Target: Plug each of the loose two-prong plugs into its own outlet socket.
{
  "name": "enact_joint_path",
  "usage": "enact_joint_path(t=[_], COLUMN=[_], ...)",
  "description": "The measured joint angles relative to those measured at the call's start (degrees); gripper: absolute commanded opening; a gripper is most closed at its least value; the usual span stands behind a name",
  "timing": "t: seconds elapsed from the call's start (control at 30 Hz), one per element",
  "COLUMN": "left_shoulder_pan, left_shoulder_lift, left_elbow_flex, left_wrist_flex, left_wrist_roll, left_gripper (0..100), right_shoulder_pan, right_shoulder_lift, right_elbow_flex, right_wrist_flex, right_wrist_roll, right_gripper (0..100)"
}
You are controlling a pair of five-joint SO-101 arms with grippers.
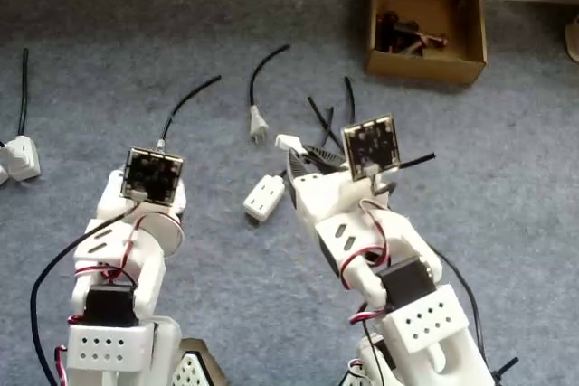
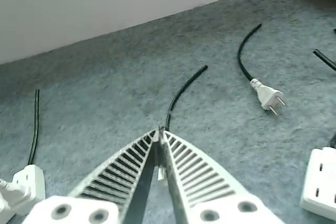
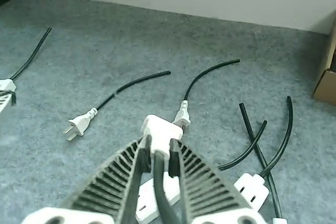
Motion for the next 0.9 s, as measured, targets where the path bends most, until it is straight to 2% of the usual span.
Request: enact_joint_path(t=[0.2,0.47,0.8,0.9], left_shoulder_pan=[-5.01,-12.84,-13.71,-13.71], left_shoulder_lift=[0.0,0.0,0.0,0.0], left_elbow_flex=[0.0,0.0,0.0,1.49], left_wrist_flex=[0.0,0.0,0.0,-0.26], left_wrist_roll=[2.55,6.95,7.12,7.12], left_gripper=[1,1,1,1], right_shoulder_pan=[0.0,0.0,-2.02,-2.11], right_shoulder_lift=[10.73,22.95,36.84,41.58], right_elbow_flex=[-4.31,-16.88,-28.75,-32.18], right_wrist_flex=[0.88,12.04,20.22,22.42], right_wrist_roll=[0.0,-2.37,-3.34,-5.89], right_gripper=[0.5,0.5,0.5,0.5])
